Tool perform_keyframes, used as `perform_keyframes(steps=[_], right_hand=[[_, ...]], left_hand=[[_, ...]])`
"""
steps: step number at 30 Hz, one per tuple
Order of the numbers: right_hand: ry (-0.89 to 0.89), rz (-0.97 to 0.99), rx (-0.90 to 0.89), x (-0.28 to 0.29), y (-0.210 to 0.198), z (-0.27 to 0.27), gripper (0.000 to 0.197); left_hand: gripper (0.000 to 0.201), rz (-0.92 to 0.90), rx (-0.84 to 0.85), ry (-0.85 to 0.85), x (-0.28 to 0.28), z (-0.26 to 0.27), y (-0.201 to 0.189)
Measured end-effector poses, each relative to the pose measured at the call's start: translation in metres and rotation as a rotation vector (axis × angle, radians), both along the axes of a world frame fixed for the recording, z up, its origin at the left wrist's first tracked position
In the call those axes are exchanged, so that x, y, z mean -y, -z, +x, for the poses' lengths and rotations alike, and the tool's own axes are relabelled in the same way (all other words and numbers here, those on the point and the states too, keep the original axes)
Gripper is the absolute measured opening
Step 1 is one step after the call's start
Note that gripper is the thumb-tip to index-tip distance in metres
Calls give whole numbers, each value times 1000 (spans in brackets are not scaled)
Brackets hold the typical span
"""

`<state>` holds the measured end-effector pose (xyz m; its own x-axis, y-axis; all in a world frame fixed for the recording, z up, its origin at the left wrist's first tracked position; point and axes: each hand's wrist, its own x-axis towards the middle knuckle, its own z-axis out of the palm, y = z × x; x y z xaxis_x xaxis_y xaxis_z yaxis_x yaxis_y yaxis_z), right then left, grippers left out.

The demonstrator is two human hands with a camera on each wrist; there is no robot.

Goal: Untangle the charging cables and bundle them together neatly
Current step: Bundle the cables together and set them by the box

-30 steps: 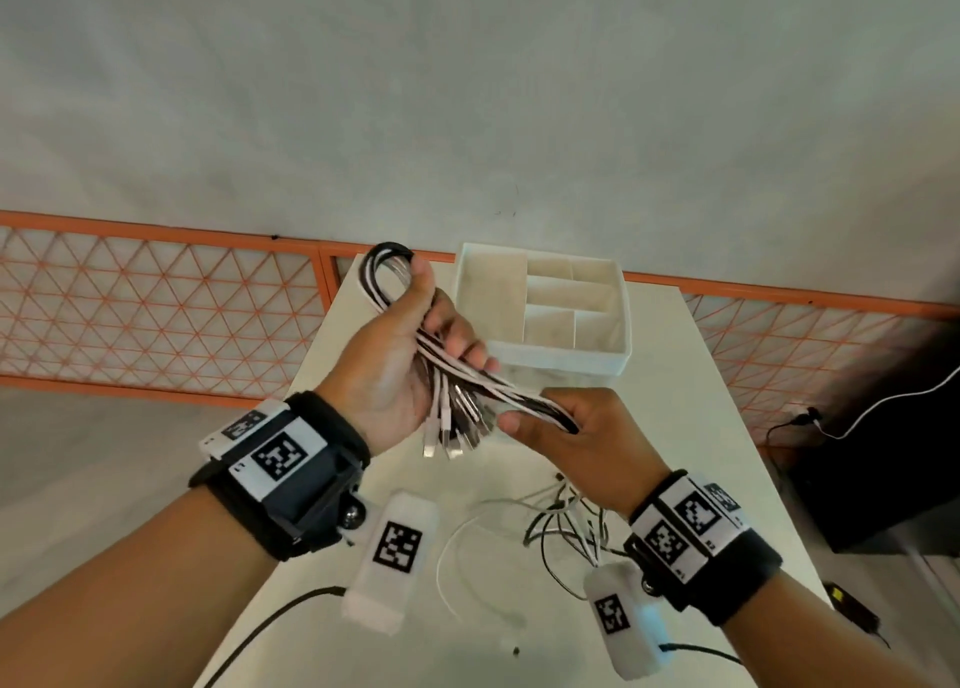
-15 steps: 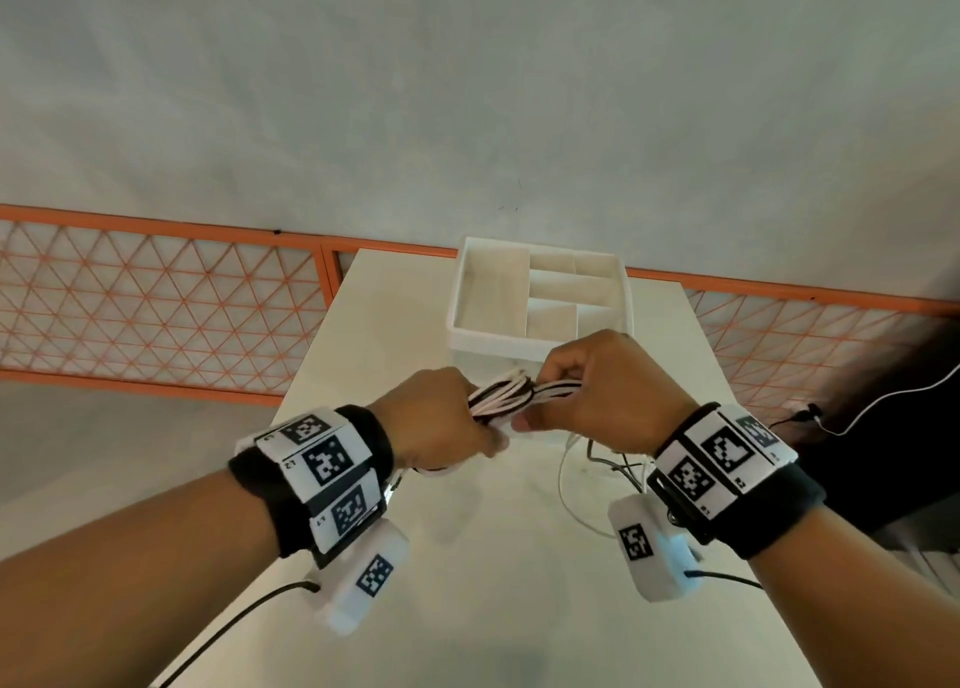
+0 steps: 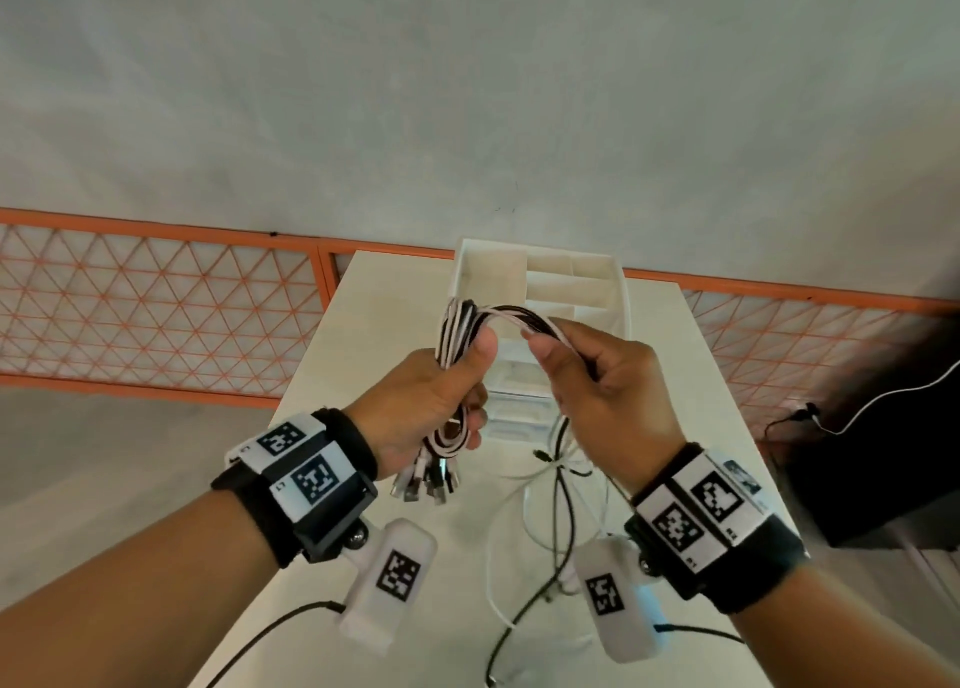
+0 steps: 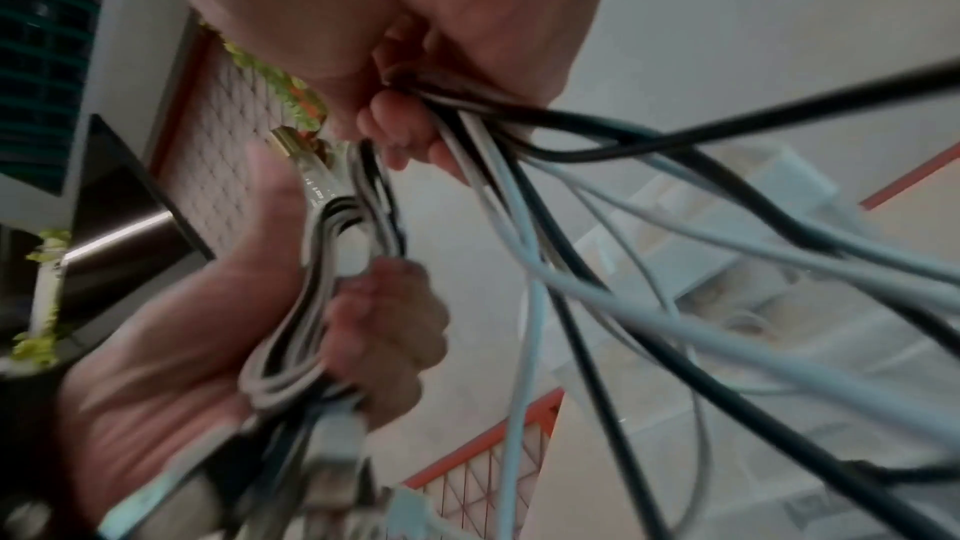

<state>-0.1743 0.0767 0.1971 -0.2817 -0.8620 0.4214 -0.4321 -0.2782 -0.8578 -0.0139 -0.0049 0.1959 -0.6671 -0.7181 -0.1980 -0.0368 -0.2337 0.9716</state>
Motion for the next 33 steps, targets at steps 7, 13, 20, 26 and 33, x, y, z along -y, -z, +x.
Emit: perform_keyframes(steps=[7, 13, 20, 26, 33], right_hand=[[-58, -79, -409, 4, 21, 44, 26], [-117, 12, -518, -5, 39, 34, 75], [-106, 279, -112, -16, 50, 8, 7], [-305, 367, 146, -13, 30, 10, 38], [-246, 545, -106, 3, 11, -24, 54]], left_hand=[[41, 17, -80, -25, -13, -14, -14], [23, 157, -190, -330, -1, -10, -14], [27, 259, -434, -252, 30, 16, -31], [30, 249, -494, -133, 32, 20, -33], [33, -28, 146, 245, 13, 31, -26]])
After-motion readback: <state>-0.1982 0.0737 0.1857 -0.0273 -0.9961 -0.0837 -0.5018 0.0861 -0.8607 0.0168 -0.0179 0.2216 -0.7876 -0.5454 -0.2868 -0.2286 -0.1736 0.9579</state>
